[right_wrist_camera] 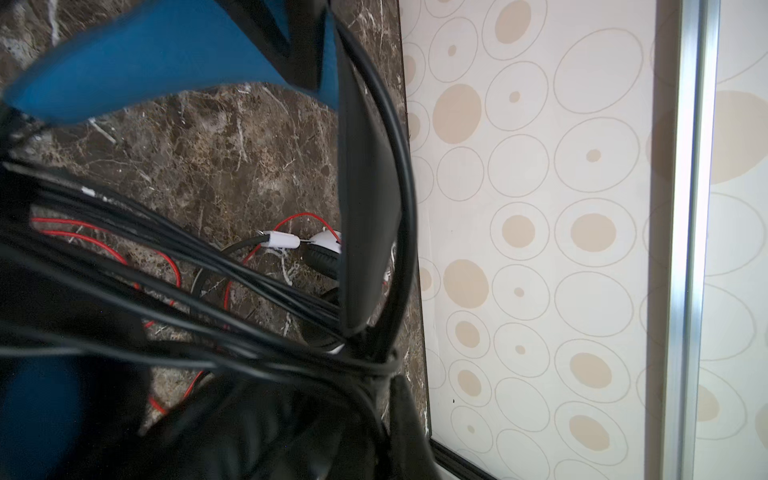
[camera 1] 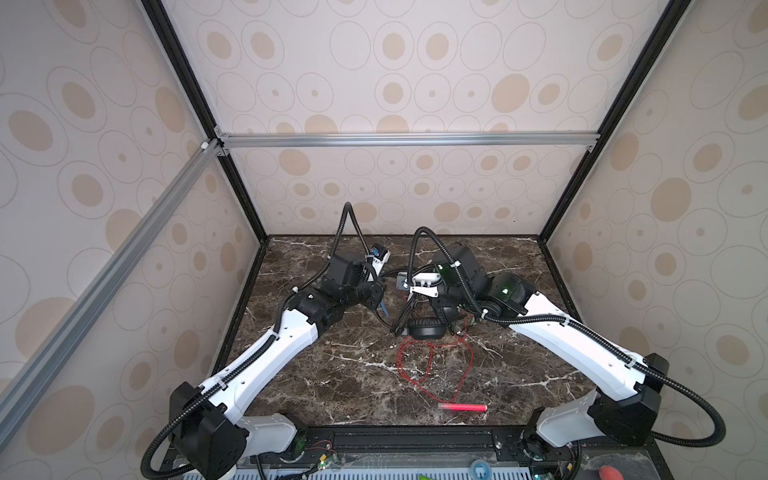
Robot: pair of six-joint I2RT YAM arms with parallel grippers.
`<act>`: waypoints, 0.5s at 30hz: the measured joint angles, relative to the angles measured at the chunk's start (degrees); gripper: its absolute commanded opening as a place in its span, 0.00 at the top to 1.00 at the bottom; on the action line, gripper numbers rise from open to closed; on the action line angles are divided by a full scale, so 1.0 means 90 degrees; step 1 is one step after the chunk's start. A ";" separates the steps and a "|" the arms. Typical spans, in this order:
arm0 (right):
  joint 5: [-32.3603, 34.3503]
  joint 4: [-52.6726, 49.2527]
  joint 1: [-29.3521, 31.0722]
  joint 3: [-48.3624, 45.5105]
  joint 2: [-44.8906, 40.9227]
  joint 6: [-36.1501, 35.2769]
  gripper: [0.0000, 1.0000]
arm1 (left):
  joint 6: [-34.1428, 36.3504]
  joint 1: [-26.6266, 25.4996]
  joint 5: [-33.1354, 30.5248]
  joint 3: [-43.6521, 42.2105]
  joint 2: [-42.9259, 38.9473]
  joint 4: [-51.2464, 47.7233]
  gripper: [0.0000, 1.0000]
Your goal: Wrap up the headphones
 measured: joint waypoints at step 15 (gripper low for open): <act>-0.0177 -0.0134 -0.0119 -0.0425 -0.0359 0.0053 0.93 | 0.0148 -0.0090 0.0255 0.0024 -0.0036 -0.0216 1.00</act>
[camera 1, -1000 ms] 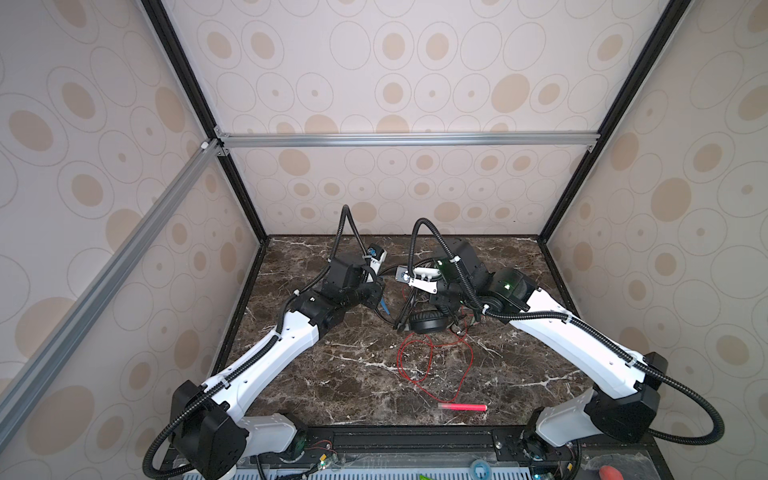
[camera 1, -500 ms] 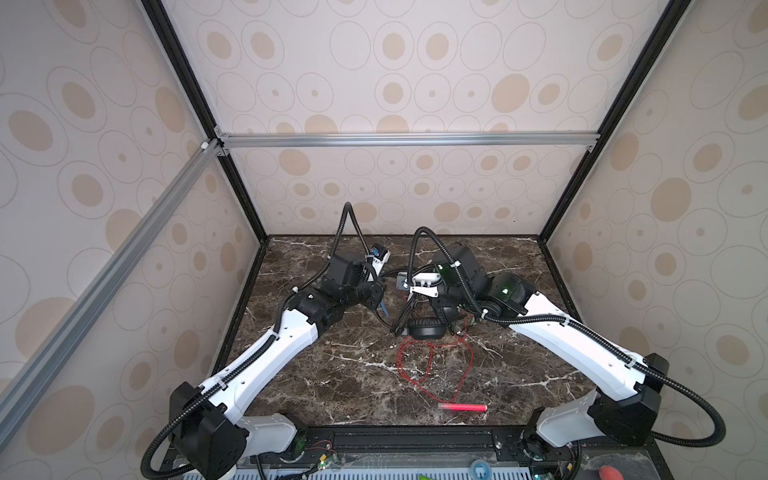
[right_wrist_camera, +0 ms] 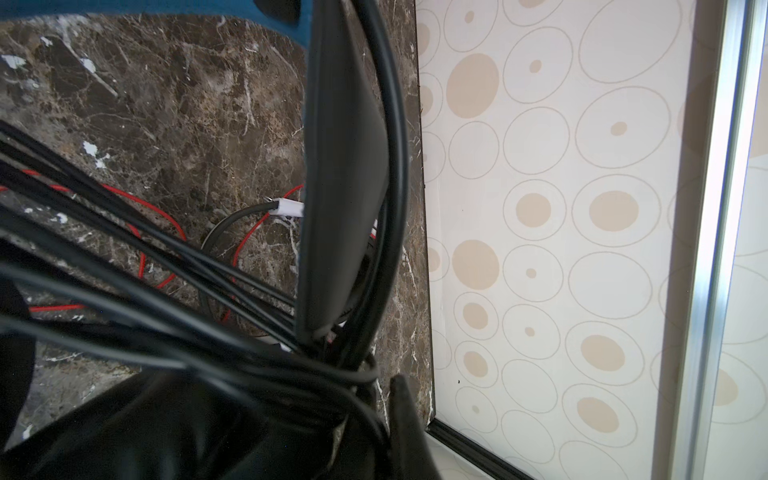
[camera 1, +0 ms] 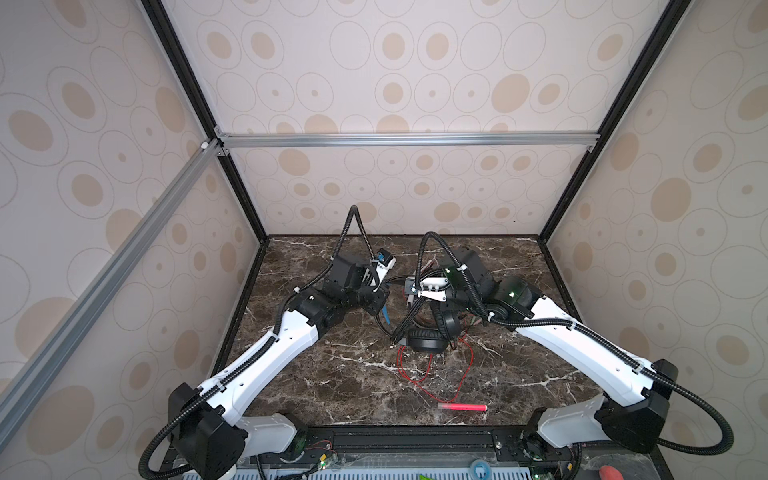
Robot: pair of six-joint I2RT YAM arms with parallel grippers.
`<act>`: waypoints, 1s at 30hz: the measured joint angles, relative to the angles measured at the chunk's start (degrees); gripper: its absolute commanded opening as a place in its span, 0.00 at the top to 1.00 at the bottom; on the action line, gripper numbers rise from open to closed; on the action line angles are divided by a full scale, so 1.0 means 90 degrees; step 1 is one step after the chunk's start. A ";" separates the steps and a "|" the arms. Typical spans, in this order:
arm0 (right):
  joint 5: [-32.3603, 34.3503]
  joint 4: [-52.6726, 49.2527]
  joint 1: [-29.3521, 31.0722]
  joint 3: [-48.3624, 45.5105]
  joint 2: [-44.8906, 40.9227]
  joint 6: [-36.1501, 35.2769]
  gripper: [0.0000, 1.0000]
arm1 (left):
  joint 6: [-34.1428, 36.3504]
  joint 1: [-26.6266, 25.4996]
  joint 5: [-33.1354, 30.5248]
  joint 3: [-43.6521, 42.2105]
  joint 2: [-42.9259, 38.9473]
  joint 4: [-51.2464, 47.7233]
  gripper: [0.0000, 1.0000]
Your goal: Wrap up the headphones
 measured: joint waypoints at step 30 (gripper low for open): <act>-0.0576 -0.0398 -0.0185 -0.0359 0.0129 0.1076 0.81 | 0.0206 -0.0041 0.0039 -0.0012 -0.0044 -0.0435 1.00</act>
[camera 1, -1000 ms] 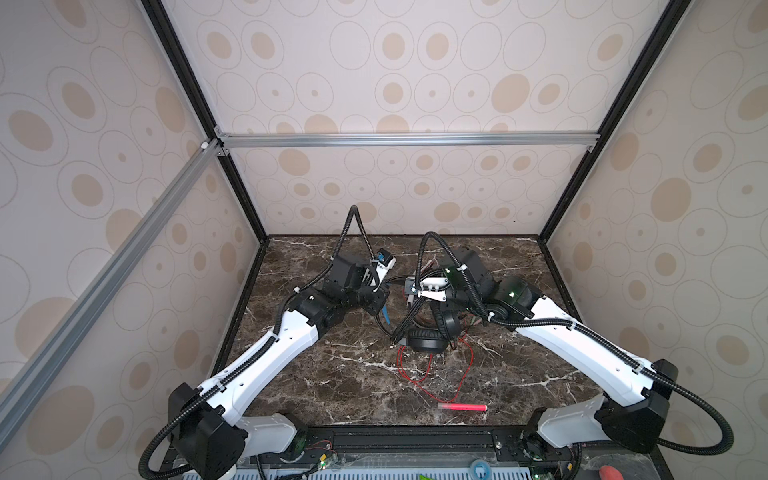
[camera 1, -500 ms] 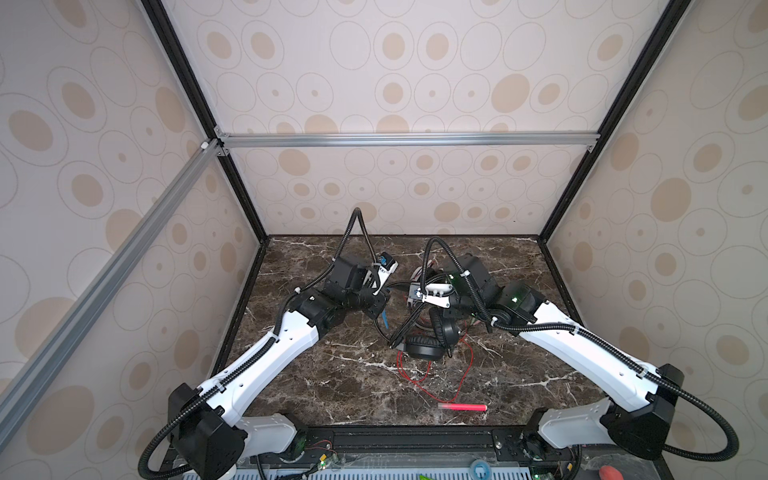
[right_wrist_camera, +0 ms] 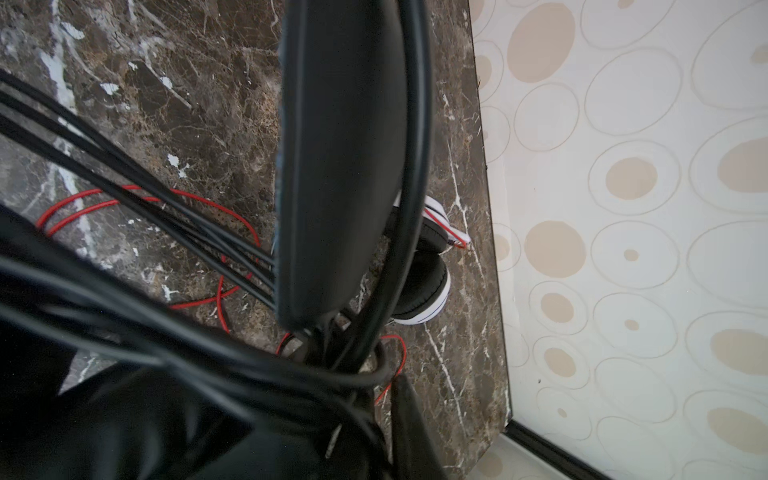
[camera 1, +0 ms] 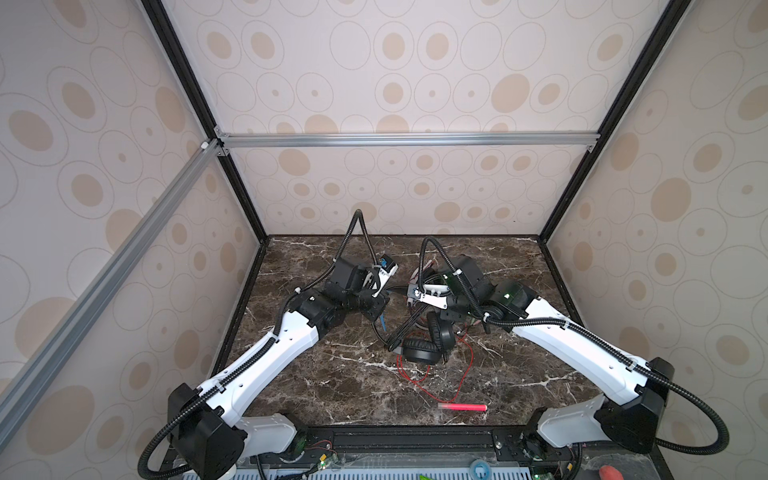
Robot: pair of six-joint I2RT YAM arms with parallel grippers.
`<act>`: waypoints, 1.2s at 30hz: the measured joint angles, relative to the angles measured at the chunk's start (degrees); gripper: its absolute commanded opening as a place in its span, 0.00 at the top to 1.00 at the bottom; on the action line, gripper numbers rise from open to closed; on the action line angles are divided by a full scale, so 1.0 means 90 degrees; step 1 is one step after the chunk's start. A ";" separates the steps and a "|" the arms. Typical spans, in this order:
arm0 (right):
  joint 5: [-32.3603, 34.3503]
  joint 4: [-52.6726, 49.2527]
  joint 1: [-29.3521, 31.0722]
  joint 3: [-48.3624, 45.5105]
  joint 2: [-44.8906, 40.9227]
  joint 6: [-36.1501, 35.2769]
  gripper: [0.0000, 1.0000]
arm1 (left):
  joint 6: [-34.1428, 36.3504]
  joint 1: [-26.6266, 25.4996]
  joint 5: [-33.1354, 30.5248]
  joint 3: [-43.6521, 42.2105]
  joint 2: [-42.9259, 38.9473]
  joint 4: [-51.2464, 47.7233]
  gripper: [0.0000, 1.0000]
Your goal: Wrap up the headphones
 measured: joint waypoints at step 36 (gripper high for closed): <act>-0.0435 0.0100 -0.1443 -0.0865 -0.0743 0.1919 0.34 | -0.0233 0.0214 -0.0143 -0.0007 -0.0039 -0.0024 1.00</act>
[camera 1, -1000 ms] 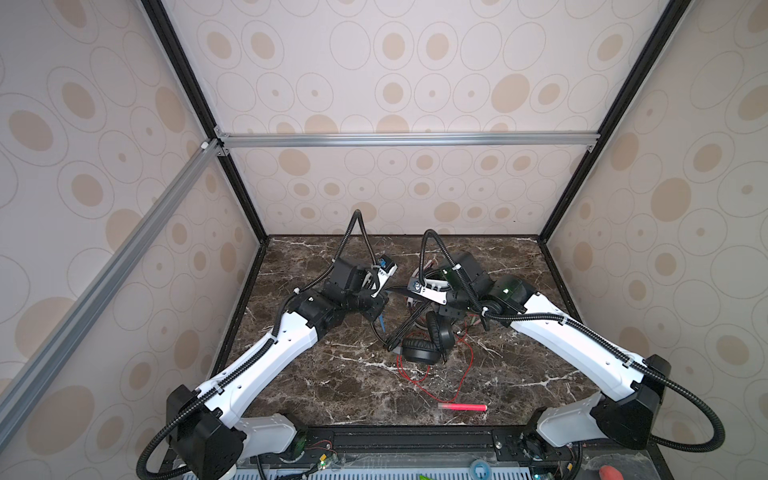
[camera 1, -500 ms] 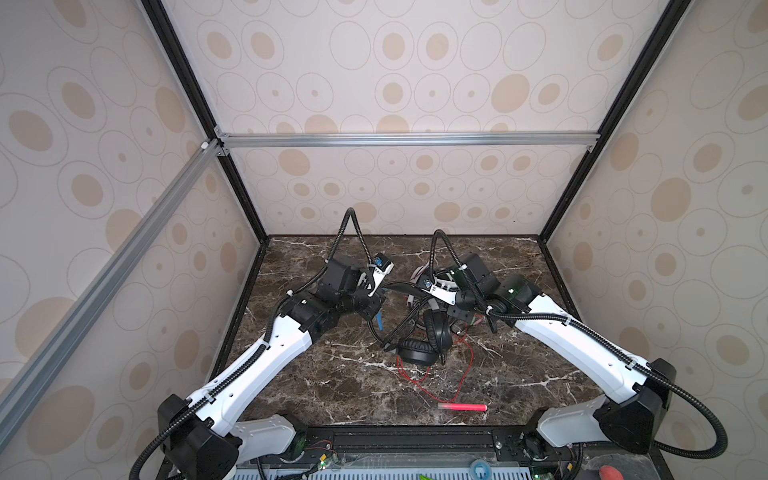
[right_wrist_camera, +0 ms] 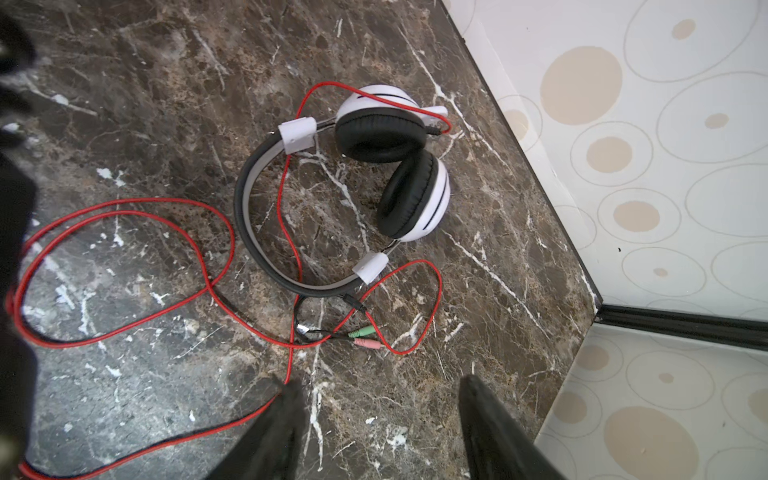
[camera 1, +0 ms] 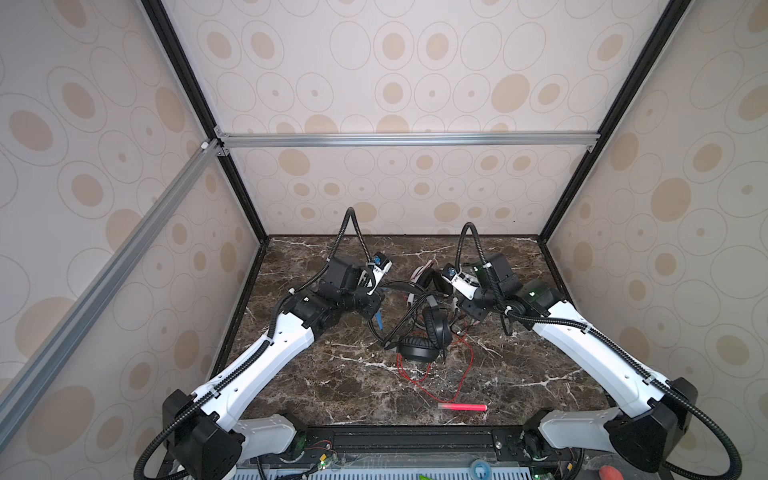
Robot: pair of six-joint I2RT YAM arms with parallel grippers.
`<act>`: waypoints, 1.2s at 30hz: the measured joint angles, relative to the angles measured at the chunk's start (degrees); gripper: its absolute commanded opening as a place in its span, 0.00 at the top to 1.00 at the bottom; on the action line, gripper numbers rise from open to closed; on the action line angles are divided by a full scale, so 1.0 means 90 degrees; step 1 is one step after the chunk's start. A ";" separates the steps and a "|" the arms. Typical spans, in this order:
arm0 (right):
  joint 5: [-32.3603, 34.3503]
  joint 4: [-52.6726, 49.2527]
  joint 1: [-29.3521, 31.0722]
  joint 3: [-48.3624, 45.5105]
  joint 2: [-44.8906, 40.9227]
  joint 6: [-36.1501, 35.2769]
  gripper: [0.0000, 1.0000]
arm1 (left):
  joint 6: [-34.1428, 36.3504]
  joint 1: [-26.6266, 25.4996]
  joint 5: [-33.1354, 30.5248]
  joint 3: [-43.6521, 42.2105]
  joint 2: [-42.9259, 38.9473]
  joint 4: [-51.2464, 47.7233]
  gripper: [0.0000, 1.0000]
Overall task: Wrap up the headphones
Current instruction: 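Open the right gripper and draw it back from the black headset, then lower the black headset onto the table far side with the left gripper and release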
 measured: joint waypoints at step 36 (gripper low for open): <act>-0.1018 0.0342 -0.0248 0.0163 -0.0447 0.2414 0.00 | -0.2293 0.2312 -0.0024 0.1154 0.3917 0.0690 1.00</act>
